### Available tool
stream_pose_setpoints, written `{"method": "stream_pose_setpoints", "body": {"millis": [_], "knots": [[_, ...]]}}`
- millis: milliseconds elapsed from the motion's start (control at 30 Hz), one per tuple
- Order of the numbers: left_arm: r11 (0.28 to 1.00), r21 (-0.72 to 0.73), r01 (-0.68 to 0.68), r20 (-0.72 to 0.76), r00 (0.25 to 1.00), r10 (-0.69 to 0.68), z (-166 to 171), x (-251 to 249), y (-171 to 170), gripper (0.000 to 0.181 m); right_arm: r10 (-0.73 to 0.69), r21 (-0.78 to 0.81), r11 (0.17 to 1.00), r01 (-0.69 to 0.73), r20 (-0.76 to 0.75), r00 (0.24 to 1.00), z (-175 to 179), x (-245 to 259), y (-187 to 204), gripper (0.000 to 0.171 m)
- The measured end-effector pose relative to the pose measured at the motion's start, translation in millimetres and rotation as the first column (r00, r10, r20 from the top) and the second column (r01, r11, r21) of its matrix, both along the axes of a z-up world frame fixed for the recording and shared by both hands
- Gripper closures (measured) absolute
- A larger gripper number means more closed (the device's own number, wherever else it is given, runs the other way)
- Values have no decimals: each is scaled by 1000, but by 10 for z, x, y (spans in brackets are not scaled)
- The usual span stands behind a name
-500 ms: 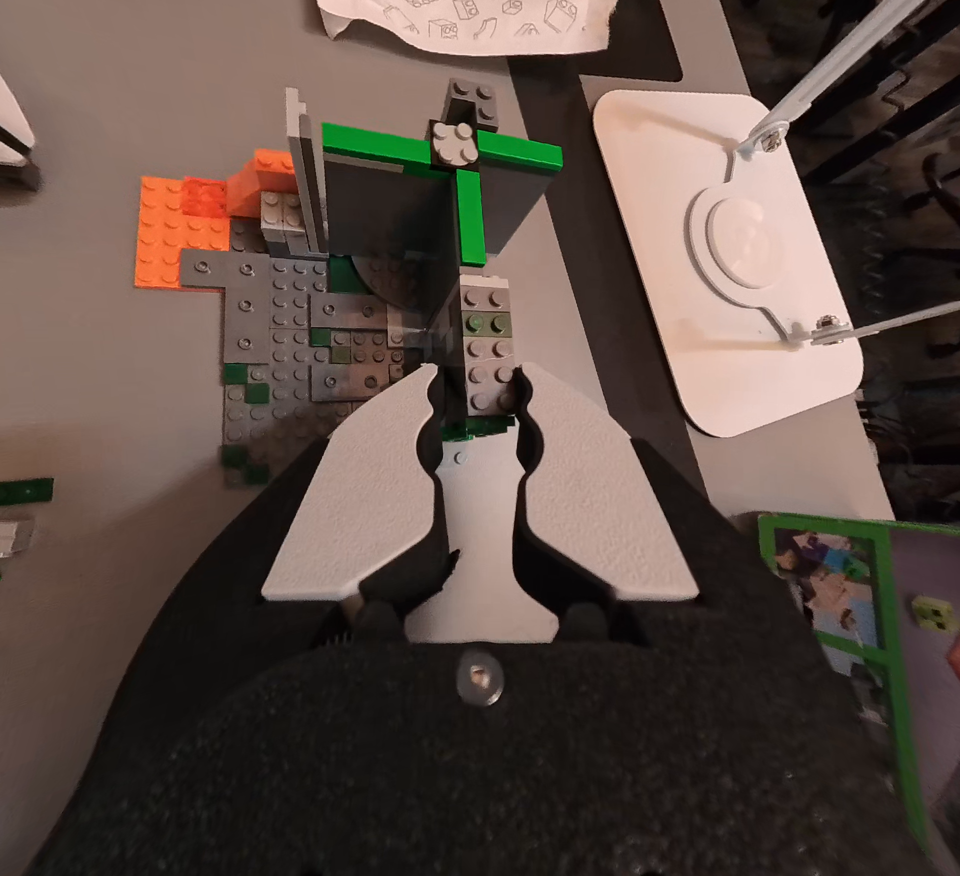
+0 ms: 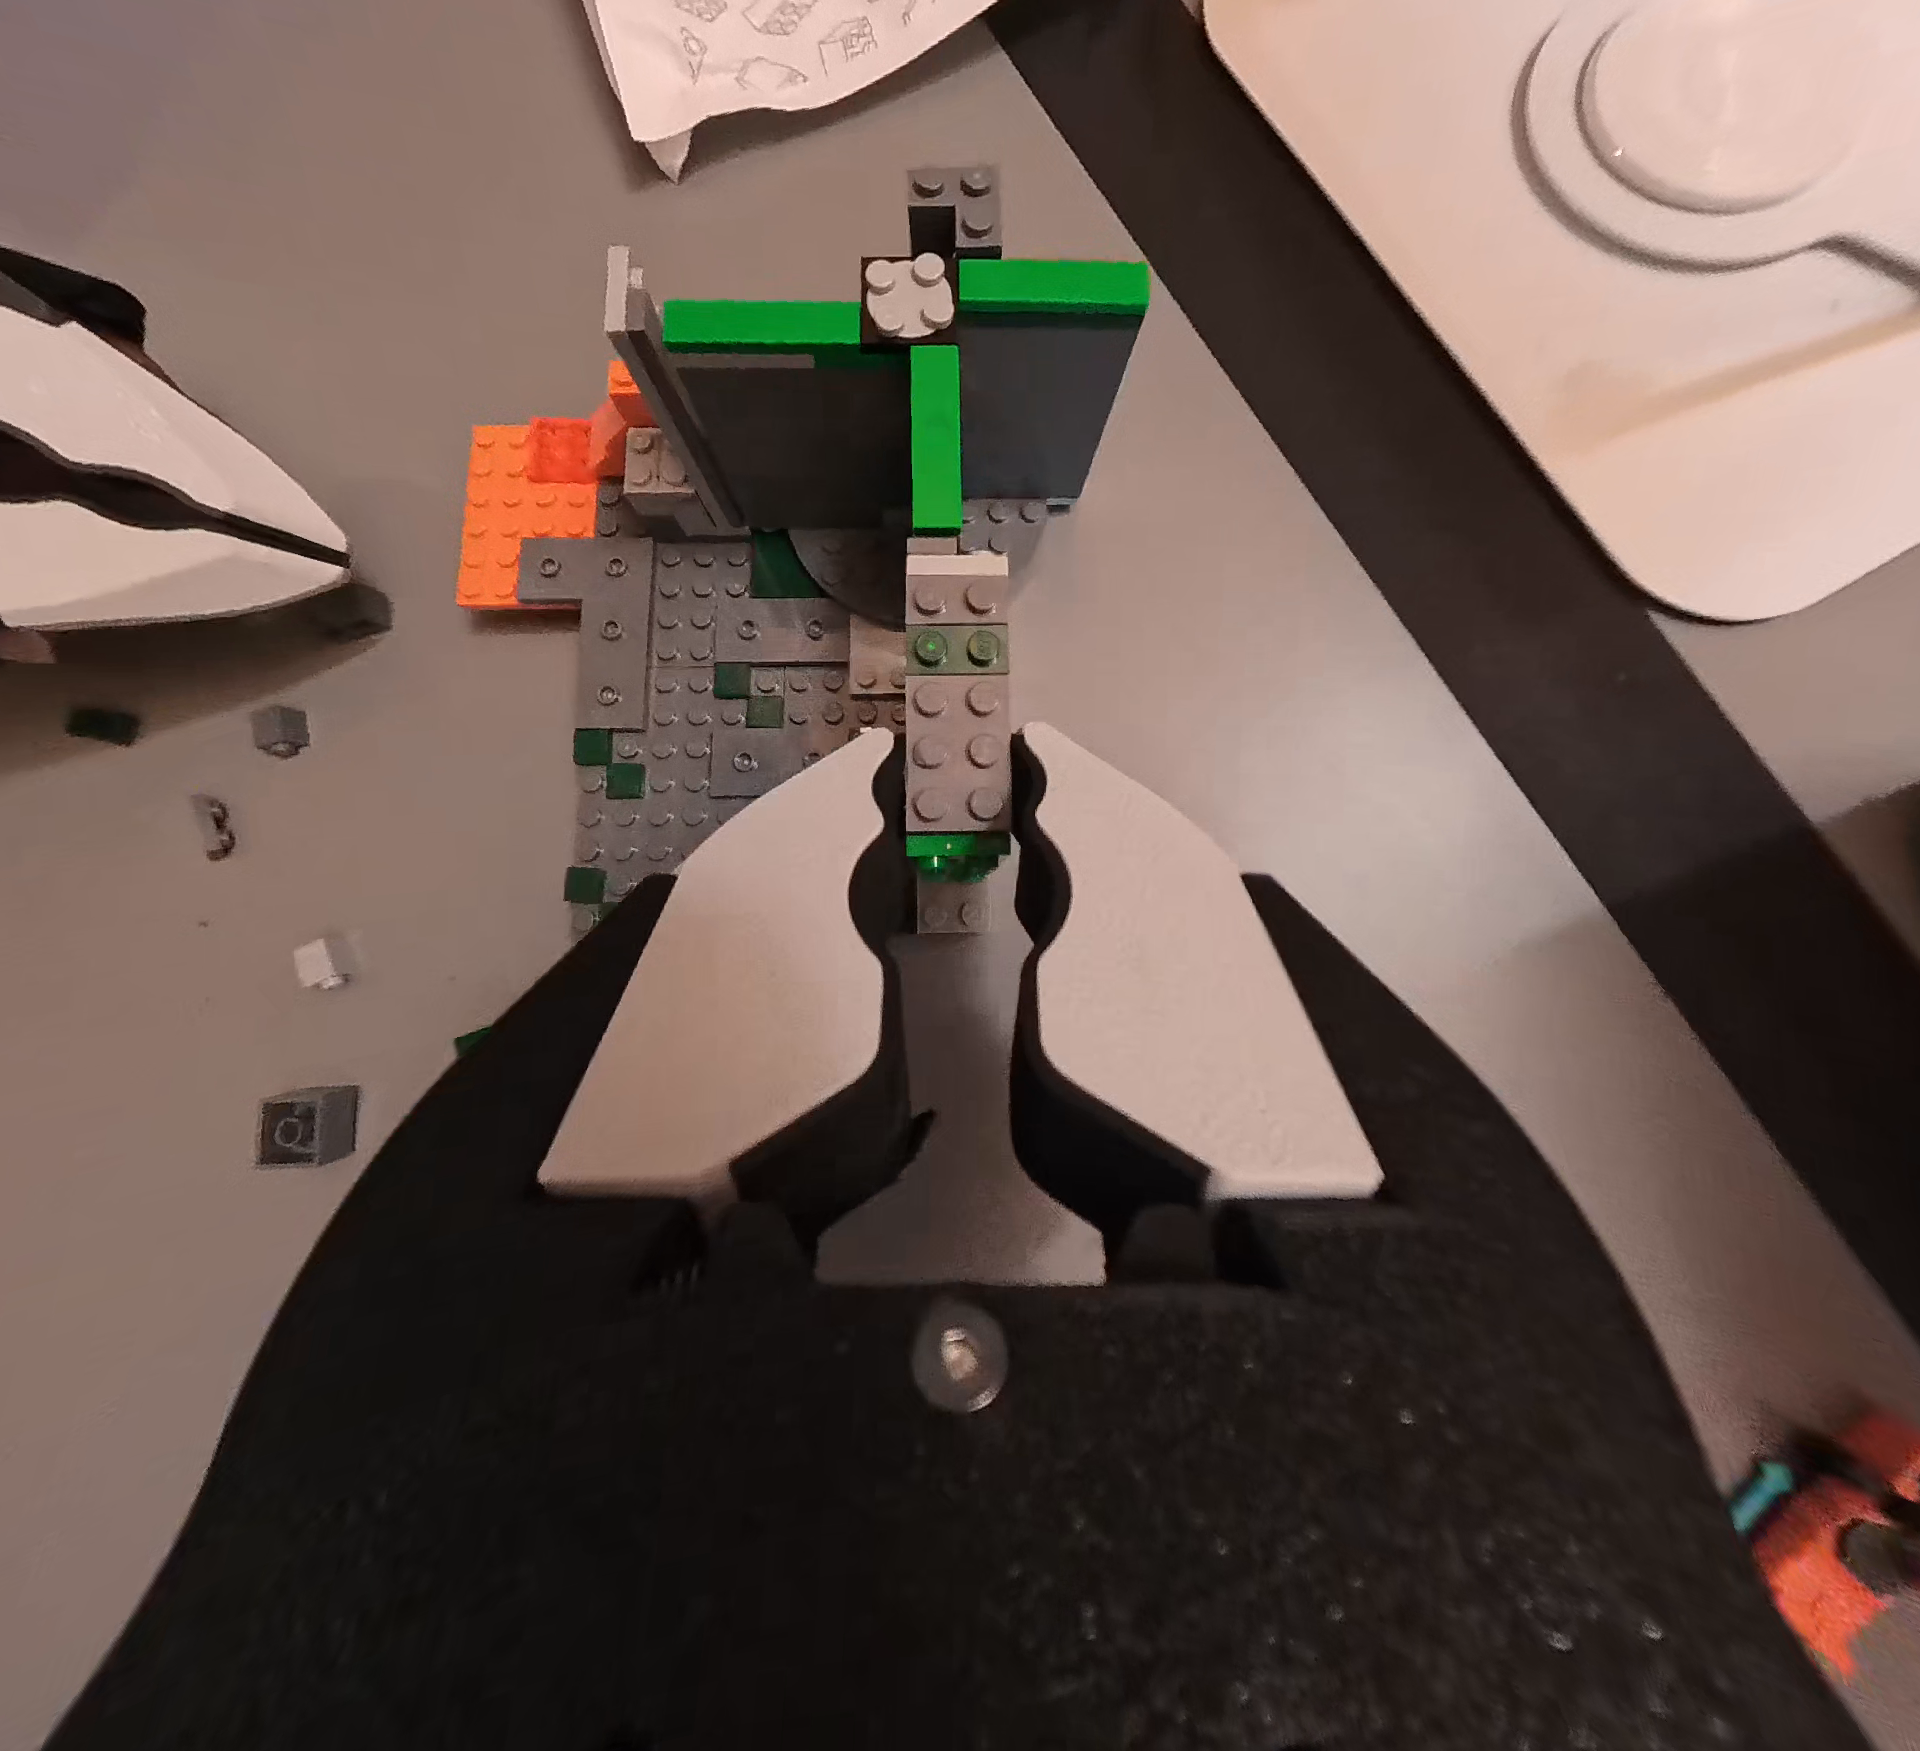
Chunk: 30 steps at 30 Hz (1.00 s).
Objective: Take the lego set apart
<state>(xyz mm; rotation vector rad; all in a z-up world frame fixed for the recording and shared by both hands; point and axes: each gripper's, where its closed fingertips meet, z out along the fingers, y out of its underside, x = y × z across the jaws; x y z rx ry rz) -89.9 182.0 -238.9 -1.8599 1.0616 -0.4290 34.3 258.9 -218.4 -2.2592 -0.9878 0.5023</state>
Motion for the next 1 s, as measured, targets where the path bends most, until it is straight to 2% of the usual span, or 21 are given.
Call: {"method": "stream_pose_setpoints", "body": {"millis": [167, 367, 500, 667, 733, 833, 1000], "knots": [[1000, 4, -3, -3, 1000, 3, 0, -5, 0, 181, 43, 86, 995, -50, 81, 996, -6, 39, 10, 154], [1000, 4, -13, 3, 1000, 13, 7, -26, 10, 181, 260, 207, 930, -305, 218, 941, 4, 142, 49, 150], [1000, 10, -18, 0, 1000, 18, 12, -45, 19, 181, 246, 231, 919, -320, 301, 922, 89, 326, 217, 146], [1000, 3, -24, 10, 1000, 24, 16, -66, 45, 181, 140, 274, 940, -204, 237, 961, 421, 116, 168, 134], [1000, 1, -22, 10, 1000, 22, 14, -65, 47, 181, 29, 220, 972, -78, 220, 975, 366, 3, 68, 130], [1000, 7, -19, 11, 1000, 19, 27, -58, 42, 181, -107, 145, 984, 103, 18, 994, 299, -303, -80, 123], [1000, 26, -17, 11, 1000, 16, 75, -49, 24, 181, -305, 60, 947, 315, -126, 944, 96, -471, 10, 114]]}}
